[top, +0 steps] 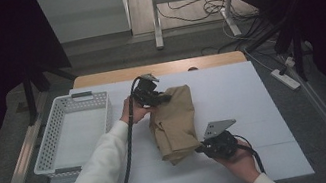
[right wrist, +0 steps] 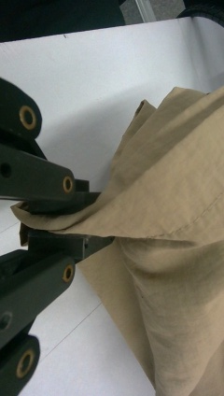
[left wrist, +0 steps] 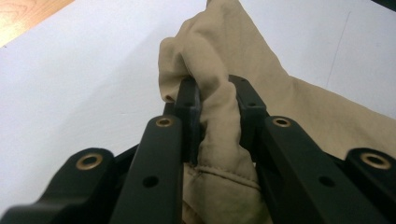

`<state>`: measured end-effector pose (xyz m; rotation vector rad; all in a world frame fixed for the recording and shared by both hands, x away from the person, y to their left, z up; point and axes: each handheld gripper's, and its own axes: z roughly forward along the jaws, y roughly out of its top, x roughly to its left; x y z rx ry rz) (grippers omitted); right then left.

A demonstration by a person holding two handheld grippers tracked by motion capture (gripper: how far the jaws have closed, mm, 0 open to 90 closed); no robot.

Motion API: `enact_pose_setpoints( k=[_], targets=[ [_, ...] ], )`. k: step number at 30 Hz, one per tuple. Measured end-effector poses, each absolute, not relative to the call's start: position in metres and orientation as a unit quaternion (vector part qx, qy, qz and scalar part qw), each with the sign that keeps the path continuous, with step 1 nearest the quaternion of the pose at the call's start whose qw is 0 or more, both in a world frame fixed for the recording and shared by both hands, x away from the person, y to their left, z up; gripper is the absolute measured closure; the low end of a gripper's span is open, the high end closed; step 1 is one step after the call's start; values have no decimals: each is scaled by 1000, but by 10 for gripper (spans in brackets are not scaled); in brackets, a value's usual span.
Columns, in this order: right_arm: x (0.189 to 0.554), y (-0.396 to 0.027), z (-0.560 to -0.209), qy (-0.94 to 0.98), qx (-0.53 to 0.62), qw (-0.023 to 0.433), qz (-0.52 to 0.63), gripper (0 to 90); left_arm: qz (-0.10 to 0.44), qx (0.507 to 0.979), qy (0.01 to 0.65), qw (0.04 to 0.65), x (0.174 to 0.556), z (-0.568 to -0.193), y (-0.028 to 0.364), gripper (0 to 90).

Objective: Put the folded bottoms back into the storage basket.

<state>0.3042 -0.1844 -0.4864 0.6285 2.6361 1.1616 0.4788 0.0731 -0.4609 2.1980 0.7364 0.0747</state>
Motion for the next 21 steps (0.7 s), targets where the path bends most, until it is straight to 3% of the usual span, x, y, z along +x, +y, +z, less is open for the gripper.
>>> enact_pose_setpoints(
  k=[21],
  targets=[
    [302,-184,-480,882,209,97,410,840,41,865,286,410,471,-447,79,762]
  ],
)
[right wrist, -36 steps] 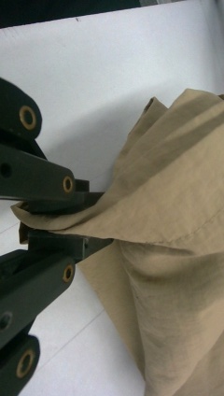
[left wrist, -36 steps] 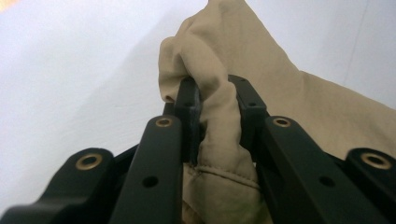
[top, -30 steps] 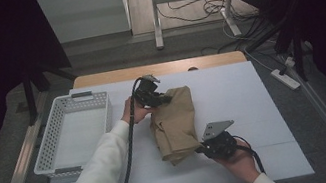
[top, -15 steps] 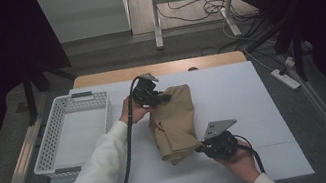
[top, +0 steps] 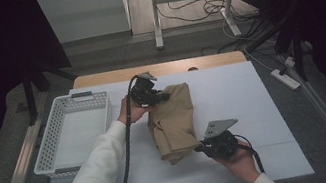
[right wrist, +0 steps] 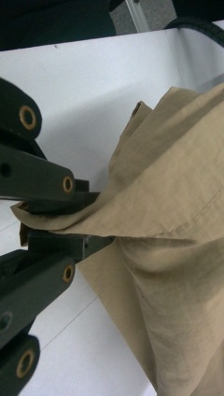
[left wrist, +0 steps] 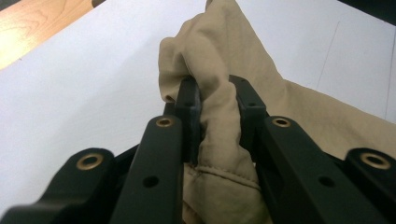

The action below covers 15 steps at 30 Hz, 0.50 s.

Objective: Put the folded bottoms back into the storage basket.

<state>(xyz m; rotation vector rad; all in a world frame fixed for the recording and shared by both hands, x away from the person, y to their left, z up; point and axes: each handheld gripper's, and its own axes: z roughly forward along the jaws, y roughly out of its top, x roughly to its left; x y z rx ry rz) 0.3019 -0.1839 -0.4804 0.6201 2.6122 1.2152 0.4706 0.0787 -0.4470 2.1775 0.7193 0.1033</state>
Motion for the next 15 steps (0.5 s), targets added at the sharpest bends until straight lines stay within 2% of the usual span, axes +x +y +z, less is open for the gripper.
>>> enact_pose_setpoints(
  k=[15],
  targets=[
    [300,-183,-474,875,207,99,426,840,50,862,283,417,464,-434,84,762]
  ],
)
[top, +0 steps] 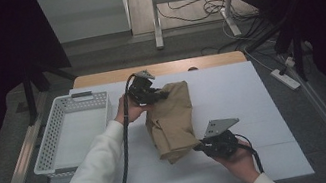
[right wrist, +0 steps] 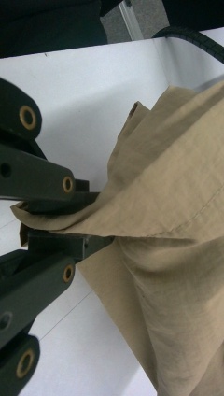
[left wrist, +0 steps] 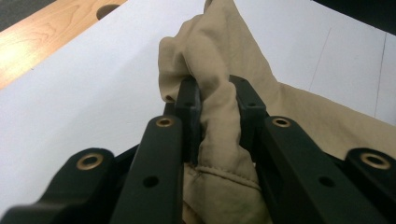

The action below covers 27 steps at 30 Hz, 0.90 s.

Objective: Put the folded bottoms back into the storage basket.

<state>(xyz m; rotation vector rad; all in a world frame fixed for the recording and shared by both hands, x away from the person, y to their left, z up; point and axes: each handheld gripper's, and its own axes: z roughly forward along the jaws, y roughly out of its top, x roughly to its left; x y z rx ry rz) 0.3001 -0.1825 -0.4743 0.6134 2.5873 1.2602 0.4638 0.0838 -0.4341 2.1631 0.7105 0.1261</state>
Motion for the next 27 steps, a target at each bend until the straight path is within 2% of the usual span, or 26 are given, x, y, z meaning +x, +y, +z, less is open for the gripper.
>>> enact_pose_setpoints(
  k=[27],
  targets=[
    [300,-177,-456,862,201,104,453,840,64,854,287,429,456,-411,99,763]
  ],
)
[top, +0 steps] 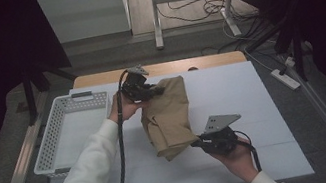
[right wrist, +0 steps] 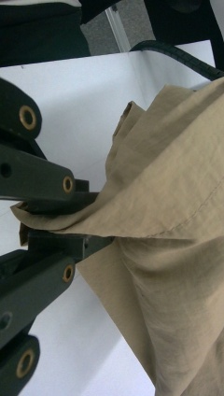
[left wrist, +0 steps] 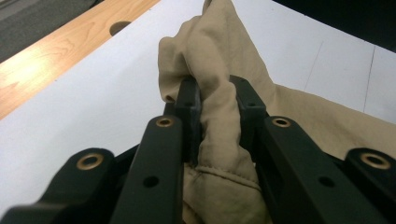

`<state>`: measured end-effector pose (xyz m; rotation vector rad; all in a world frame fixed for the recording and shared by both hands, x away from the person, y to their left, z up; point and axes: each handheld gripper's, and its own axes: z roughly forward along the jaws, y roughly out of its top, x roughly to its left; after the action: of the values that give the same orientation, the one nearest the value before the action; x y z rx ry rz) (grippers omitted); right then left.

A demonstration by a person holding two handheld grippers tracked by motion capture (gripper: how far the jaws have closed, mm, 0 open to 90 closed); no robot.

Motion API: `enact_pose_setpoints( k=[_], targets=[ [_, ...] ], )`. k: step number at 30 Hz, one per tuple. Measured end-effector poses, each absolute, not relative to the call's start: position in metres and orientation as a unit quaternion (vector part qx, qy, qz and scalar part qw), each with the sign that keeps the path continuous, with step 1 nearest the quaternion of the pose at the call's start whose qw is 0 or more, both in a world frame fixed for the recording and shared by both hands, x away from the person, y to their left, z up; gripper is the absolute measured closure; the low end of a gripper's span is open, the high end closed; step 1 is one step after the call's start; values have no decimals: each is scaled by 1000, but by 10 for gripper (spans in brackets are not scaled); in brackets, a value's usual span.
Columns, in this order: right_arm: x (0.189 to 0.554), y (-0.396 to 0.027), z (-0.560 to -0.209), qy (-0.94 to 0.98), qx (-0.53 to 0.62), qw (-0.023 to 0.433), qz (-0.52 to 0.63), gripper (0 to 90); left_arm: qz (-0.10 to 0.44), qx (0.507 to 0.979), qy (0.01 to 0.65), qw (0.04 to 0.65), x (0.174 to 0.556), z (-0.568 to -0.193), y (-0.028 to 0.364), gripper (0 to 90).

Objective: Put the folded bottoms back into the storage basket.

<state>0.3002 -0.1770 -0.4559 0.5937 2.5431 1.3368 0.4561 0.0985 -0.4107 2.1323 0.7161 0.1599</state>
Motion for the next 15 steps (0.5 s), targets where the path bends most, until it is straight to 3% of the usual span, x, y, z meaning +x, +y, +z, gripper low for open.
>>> enact_pose_setpoints(
  k=[15],
  targets=[
    [305,-163,-447,857,191,102,468,840,82,849,294,432,448,-396,119,763]
  ],
)
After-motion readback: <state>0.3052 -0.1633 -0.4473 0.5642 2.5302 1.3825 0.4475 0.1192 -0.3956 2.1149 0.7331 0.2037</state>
